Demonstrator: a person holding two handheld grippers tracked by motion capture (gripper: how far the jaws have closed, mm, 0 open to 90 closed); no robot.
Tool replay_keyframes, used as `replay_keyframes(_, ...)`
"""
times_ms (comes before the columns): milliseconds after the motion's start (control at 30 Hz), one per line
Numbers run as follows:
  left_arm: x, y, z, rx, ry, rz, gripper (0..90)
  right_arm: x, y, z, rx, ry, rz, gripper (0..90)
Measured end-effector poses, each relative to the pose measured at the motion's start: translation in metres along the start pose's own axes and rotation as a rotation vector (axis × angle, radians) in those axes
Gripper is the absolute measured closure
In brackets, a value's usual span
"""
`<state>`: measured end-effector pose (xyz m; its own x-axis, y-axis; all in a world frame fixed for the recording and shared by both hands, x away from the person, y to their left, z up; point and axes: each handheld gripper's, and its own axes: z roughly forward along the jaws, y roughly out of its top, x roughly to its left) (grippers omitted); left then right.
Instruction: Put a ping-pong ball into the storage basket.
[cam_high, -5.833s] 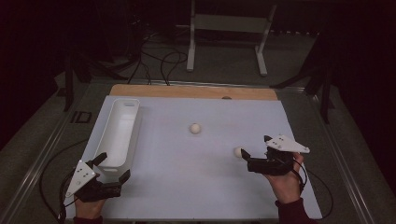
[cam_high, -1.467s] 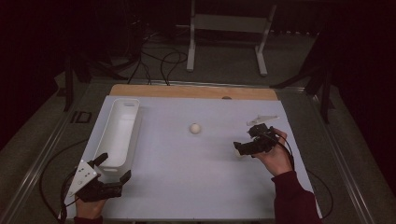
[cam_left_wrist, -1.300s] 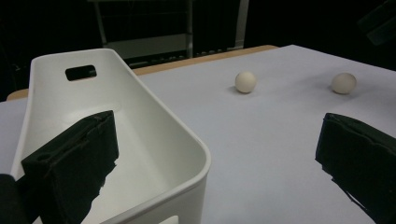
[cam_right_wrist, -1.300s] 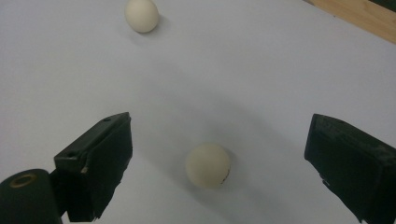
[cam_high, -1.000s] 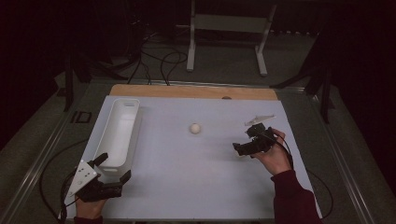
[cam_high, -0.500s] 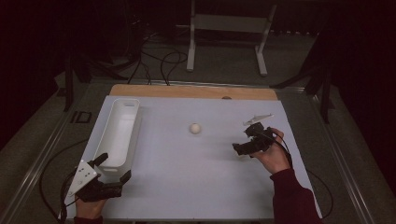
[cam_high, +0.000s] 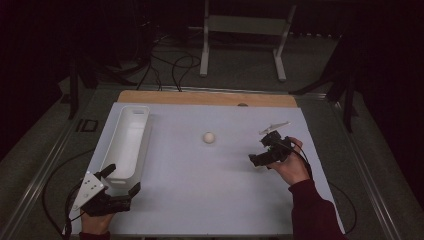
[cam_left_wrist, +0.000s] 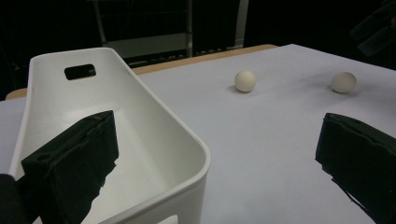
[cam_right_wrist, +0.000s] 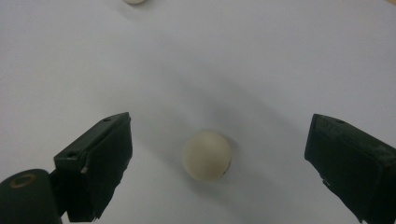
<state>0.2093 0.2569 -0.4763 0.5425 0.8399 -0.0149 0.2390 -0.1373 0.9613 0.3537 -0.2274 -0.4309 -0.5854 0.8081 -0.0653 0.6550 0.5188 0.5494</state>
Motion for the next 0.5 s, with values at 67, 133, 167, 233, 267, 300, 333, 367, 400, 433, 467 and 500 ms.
replay_keyframes(67,0.0,0.0,0.0,0.0,0.0,0.001,0.0,-0.0006,0.0,0.0009,0.005,-0.004,0.002,7.1)
replay_keyframes(133,0.0,0.0,0.0,0.0,0.0,0.0,0.0,-0.0012,0.0,0.0015,0.005,-0.003,0.005,7.1)
replay_keyframes(167,0.0,0.0,-0.0001,-0.001,0.0,0.001,0.0,-0.0015,0.0,0.0018,0.008,-0.005,0.006,7.1)
replay_keyframes(233,0.0001,0.0,-0.0001,-0.001,0.0,0.0,0.0,-0.0019,-0.0001,0.0022,0.012,-0.005,0.009,7.1)
replay_keyframes(267,0.0,0.0,0.0,0.0,0.0,0.0,0.0,-0.0022,-0.0001,0.0024,0.014,-0.006,0.009,7.1)
replay_keyframes(300,-0.0001,0.0,0.0,0.0,0.0,0.0,0.0,-0.0023,-0.0002,0.0027,0.015,-0.008,0.008,7.1)
replay_keyframes(333,-0.0001,0.0,0.0,0.0,-0.001,0.001,0.0,-0.0023,-0.0003,0.0029,0.016,-0.007,0.01,7.1)
replay_keyframes(367,-0.0001,0.0,-0.0001,0.0,0.0,0.001,0.0,-0.0023,-0.0003,0.0031,0.019,-0.006,0.009,7.1)
replay_keyframes(400,0.0,0.0,0.0,0.0,0.0,0.001,0.0,-0.0023,-0.0003,0.0034,0.02,-0.006,0.009,7.1)
replay_keyframes(433,0.0001,0.0,-0.0001,-0.001,0.0,0.0,0.0,-0.0023,-0.0003,0.0036,0.022,-0.005,0.01,7.1)
replay_keyframes(467,0.0001,0.0,-0.0001,-0.001,0.0,0.0,0.0,-0.0027,-0.0003,0.004,0.022,-0.005,0.006,7.1)
replay_keyframes(500,0.0001,0.0,-0.0001,-0.001,0.0,0.001,0.0,-0.0028,-0.0002,0.0044,0.023,-0.005,0.008,7.2)
